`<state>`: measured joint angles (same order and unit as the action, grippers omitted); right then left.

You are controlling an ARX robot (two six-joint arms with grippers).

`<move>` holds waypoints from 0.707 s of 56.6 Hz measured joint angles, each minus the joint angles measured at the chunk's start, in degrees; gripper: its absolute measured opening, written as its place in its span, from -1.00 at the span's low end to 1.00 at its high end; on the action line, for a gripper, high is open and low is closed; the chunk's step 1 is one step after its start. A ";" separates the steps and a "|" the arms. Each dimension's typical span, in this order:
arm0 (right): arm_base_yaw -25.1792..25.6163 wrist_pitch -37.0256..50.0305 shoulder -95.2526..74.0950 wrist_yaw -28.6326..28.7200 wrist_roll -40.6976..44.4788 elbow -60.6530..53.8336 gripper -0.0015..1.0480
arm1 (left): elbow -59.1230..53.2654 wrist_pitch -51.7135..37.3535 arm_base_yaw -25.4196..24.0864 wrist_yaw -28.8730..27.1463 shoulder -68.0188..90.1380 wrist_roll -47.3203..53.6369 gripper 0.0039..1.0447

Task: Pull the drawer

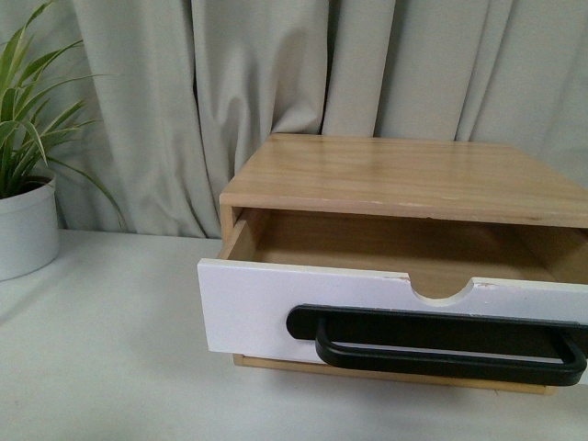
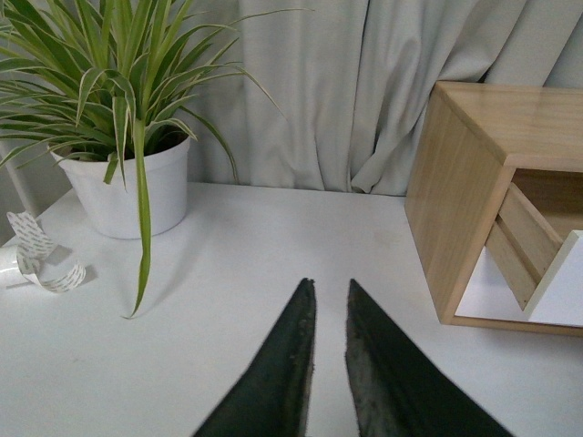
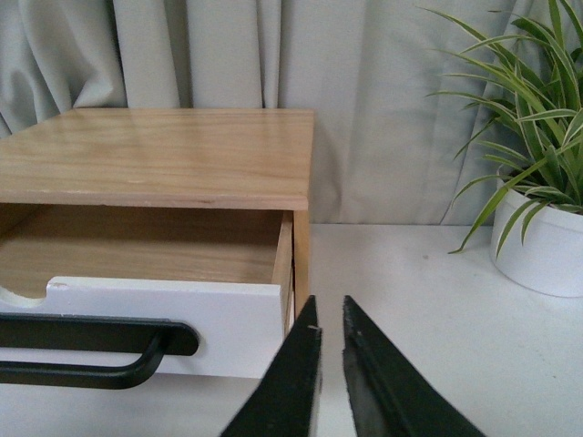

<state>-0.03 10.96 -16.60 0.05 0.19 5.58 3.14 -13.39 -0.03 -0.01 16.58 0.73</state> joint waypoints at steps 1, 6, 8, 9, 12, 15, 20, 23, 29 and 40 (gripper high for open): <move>0.00 -0.09 0.31 -0.02 0.02 -0.22 -0.99 | -0.15 0.20 0.00 0.00 -0.33 -0.02 -0.87; 0.00 -0.76 2.08 0.00 0.04 -1.22 -0.98 | -0.72 1.42 0.00 0.00 -2.23 -0.44 -0.93; 0.00 -1.03 2.64 0.00 0.02 -1.51 -0.98 | -0.92 1.81 0.00 0.00 -2.82 -0.46 -0.93; 0.00 -1.07 2.78 0.00 0.04 -1.57 -0.98 | -1.05 2.08 0.00 0.00 -3.17 -0.48 -0.93; 0.00 -1.55 3.76 0.00 0.04 -2.05 -0.98 | -2.29 1.46 0.00 0.00 -4.28 -0.57 -0.93; 0.00 -1.99 4.66 0.00 0.02 -2.54 -0.98 | -2.62 1.92 0.00 -0.04 -5.03 -0.63 -0.93; 0.00 -2.54 5.51 0.00 0.04 -2.89 -0.98 | -2.62 2.75 0.00 0.00 -6.27 -0.63 -0.93; 0.00 -4.98 7.78 0.00 0.02 -2.97 -0.98 | -2.60 5.14 0.00 0.00 -8.35 -0.63 -0.93; 0.00 -10.73 15.19 0.00 0.04 -5.01 -0.98 | -2.60 12.87 0.00 -0.02 -15.32 -0.63 -0.93; 0.00 -10.93 16.33 0.00 0.02 -5.20 -0.98 | -2.60 13.27 0.00 0.00 -16.33 -0.63 -0.93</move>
<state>-0.03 0.03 -0.27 0.05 0.21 0.38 0.54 -0.12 -0.03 -0.01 0.25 0.10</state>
